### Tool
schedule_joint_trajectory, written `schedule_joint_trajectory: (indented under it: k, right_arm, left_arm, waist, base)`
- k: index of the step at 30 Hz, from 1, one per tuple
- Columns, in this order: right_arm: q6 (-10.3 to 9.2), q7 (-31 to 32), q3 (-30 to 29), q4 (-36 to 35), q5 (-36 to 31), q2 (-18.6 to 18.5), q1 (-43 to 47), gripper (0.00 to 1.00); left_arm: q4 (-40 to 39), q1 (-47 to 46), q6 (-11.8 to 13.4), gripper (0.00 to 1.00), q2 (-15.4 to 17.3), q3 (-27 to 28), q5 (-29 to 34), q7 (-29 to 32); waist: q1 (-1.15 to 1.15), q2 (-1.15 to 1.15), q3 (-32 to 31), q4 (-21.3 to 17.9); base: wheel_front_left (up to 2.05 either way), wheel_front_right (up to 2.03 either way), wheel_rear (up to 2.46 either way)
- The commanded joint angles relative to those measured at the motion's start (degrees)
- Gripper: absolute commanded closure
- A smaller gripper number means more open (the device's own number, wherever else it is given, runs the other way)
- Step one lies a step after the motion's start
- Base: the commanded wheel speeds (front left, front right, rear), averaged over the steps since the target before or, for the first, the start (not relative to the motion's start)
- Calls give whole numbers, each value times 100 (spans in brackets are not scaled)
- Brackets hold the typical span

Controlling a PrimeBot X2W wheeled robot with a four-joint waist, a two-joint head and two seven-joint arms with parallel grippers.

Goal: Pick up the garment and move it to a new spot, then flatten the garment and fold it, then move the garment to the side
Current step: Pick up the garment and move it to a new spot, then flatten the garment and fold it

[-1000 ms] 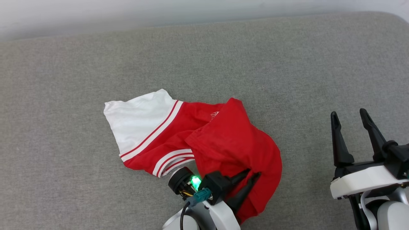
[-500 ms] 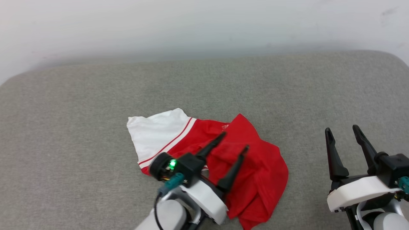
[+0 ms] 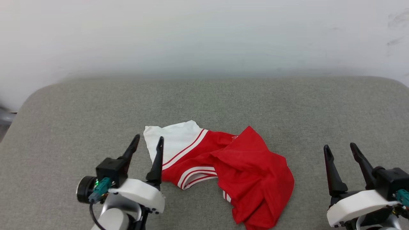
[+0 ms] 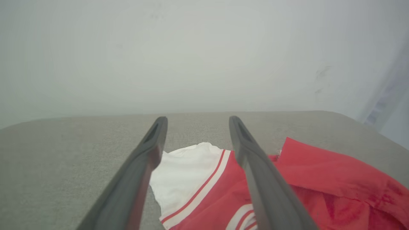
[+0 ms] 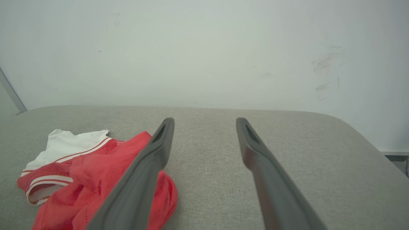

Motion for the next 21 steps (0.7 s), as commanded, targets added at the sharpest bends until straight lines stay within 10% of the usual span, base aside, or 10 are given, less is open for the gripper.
schedule_joint_trajectory:
  k: [1, 21]
  right_arm:
    - [-4, 2, 8, 7, 65, 2, 83, 0]
    - [-4, 95, 4, 104, 240, 2, 327, 0]
  left_arm:
    - [-49, 142, 51, 0, 47, 131, -6, -38]
    - [-144, 790, 70, 0, 133, 592, 71, -35]
  waist:
    - [0, 0, -63, 2]
    - [0, 0, -289, -80]
  base:
    - [0, 0, 0]
    - [0, 0, 0]
